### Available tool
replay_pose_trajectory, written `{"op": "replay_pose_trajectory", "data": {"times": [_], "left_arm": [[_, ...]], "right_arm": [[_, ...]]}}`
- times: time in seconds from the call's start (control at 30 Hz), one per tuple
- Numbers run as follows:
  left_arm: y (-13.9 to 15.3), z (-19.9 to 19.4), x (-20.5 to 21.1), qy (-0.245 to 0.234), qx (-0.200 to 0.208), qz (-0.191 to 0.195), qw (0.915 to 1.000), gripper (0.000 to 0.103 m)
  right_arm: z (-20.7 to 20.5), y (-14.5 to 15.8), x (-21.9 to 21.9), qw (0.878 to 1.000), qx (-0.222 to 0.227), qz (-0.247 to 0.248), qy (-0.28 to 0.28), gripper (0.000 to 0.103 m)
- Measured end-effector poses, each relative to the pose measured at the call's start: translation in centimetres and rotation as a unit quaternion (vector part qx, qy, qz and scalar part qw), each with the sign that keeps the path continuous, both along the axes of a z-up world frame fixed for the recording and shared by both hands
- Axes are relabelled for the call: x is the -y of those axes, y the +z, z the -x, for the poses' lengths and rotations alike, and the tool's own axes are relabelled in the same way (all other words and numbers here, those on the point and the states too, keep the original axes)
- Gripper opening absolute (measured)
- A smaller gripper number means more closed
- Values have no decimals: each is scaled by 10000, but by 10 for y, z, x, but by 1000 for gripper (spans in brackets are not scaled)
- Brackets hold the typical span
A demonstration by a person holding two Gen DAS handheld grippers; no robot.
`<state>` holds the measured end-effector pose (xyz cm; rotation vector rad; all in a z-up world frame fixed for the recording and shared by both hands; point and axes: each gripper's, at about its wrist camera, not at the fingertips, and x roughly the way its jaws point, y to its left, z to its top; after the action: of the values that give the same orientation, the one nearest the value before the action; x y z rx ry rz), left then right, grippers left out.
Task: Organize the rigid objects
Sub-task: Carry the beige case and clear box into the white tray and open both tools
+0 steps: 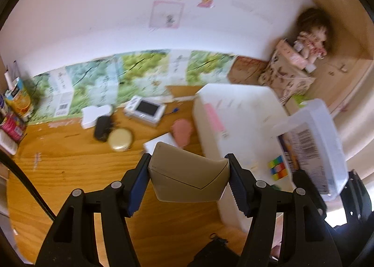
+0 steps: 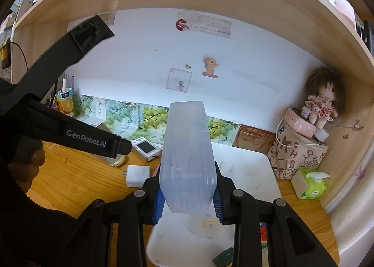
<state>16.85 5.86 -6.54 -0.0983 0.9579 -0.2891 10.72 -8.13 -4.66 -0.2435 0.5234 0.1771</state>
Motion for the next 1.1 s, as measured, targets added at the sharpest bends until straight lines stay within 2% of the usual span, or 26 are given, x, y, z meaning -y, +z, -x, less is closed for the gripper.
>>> {"op": "replay_pose_trajectory", "data": {"times": [0.3,0.5,1.1], "left_arm": [[6,13,36,-49,483,408,9980,67],[1,21,63,-3,495,652,9966,67],[-3,25,120,-108,601,887,9942,67]], "right_arm": [[-8,0,38,9999,-10,94,35,34],[-16,-4,64,9998,-117,179,31,34],[-26,-13,118,9987,-336,381,67,34]]}}
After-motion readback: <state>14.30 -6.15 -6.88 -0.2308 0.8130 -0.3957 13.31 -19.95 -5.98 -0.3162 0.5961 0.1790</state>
